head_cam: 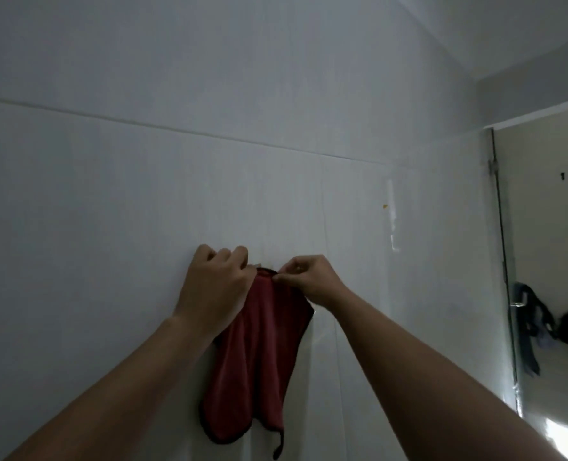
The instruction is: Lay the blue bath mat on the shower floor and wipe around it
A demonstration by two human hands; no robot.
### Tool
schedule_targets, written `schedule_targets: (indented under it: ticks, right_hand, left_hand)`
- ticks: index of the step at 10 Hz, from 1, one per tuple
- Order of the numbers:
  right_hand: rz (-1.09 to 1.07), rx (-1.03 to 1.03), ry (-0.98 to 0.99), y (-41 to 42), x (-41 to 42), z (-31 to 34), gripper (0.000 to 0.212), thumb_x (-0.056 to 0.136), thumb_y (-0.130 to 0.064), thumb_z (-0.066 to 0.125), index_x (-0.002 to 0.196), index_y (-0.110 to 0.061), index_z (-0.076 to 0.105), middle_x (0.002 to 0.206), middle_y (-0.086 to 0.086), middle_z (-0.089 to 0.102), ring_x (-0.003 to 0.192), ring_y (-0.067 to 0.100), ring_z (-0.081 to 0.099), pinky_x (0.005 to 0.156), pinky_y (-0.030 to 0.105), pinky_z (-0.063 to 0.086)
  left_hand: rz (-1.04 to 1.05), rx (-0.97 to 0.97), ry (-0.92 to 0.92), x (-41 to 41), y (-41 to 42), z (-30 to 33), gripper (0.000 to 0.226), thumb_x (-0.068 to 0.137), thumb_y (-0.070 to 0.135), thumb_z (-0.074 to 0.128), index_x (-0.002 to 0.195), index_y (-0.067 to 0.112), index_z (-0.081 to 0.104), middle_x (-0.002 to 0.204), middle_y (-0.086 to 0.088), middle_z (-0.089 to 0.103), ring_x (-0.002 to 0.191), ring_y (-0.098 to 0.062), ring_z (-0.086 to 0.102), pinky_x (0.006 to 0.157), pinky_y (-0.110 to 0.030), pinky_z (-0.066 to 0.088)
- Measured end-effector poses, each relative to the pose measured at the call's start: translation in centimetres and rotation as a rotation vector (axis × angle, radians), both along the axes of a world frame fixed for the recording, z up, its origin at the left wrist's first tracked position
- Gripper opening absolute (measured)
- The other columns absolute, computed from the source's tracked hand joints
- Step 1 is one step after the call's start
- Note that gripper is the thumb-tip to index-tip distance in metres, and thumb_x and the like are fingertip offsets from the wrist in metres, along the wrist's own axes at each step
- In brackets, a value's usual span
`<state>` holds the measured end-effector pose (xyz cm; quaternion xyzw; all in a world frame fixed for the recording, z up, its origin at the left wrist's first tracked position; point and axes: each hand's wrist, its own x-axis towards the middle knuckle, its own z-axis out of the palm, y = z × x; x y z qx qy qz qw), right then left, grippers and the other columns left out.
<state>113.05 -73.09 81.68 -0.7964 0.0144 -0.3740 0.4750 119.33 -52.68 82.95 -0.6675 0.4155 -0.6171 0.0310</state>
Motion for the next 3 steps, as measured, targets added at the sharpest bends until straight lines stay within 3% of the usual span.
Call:
schedule_targets:
  ticks: [1,2,3]
  right_hand:
    - [-0.016,0.005,0.033,-0.3,0.0,-2.1,0.015,0.078,-0.017,0.085,0.082,-0.005,0.076,0.077,0.013,0.076,0.068,0.017,0.071,0.069,0.034,0.062]
    - [0.013,-0.022,0.087,0.3,-0.1,-3.5,0.012,0.08,-0.018,0.083,0.083,-0.007,0.077,0.078,0.008,0.076,0.071,0.015,0.072,0.074,0.035,0.062]
    - [0.046,-0.074,0.097,1.0,-1.0,-5.5,0.018,0.086,-0.022,0.078,0.099,-0.009,0.078,0.092,0.006,0.077,0.083,0.012,0.074,0.083,0.031,0.061]
  left_hand:
    - [-0.026,-0.02,-0.018,0.1,-0.2,-1.9,0.021,0.092,0.013,0.06,0.072,0.02,0.063,0.077,-0.002,0.057,0.067,-0.027,0.051,0.075,-0.044,0.038]
    - [-0.04,-0.039,0.066,-0.5,-0.2,-3.8,0.016,0.096,0.022,0.056,0.09,0.02,0.07,0.085,-0.001,0.062,0.079,-0.03,0.057,0.084,-0.046,0.04]
    - [-0.06,-0.085,0.235,-1.3,0.9,-7.6,0.033,0.095,0.04,0.053,0.113,0.022,0.073,0.095,0.001,0.07,0.09,-0.029,0.062,0.094,-0.049,0.041]
